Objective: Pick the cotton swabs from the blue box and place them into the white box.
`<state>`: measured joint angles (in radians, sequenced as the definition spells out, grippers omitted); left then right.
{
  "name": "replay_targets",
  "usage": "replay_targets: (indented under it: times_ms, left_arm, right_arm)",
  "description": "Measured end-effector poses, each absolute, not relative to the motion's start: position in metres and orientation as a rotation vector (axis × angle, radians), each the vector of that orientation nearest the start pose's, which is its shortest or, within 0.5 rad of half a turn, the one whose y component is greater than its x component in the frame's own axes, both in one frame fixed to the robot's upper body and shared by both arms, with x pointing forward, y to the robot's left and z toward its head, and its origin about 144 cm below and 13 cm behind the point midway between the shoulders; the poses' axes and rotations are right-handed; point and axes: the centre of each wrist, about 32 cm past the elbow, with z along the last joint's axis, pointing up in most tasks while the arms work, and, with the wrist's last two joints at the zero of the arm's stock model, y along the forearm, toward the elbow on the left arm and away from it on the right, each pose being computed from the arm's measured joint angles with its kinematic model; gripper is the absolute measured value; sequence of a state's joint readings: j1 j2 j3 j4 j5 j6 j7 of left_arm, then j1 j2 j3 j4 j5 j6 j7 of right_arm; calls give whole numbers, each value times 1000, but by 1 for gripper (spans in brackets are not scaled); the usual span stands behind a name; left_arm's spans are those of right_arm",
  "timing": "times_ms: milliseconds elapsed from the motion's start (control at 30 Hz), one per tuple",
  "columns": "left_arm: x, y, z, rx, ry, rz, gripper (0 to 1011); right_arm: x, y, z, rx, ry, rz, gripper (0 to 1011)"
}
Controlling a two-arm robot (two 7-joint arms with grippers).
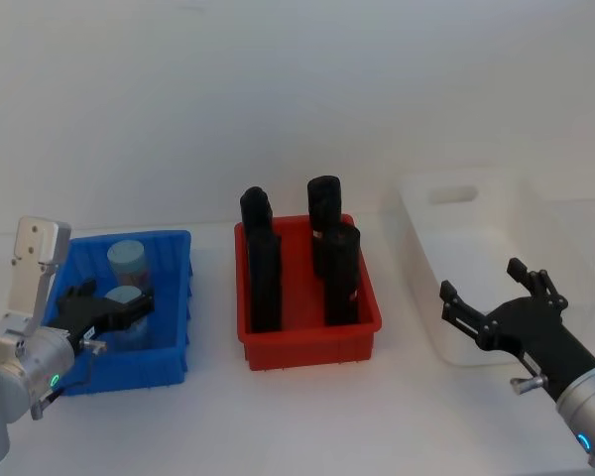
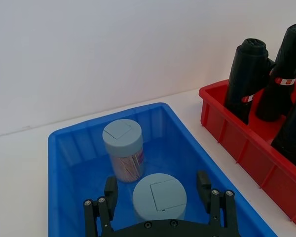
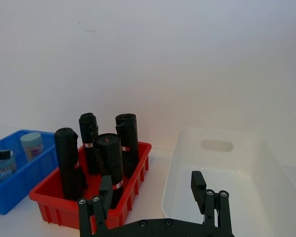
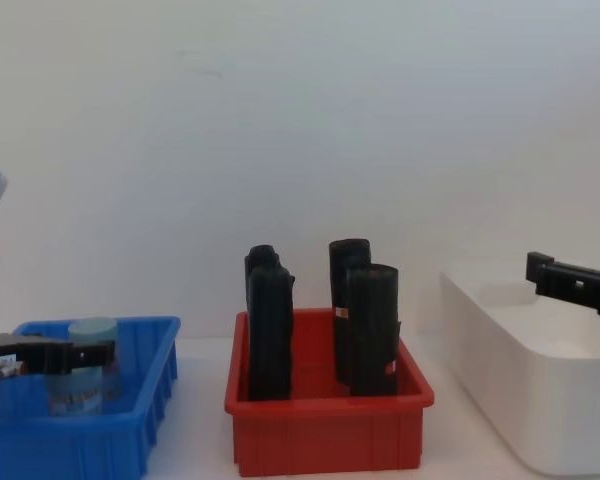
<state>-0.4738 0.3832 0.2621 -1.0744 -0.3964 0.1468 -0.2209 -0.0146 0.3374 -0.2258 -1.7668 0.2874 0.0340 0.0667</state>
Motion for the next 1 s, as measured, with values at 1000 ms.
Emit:
replay_targets:
  times_ms: [1000]
  left_arm:
    - [589, 332, 1162, 210, 220, 1281, 905]
  right_arm:
    - [443, -237, 1189, 26, -75, -1230, 1002]
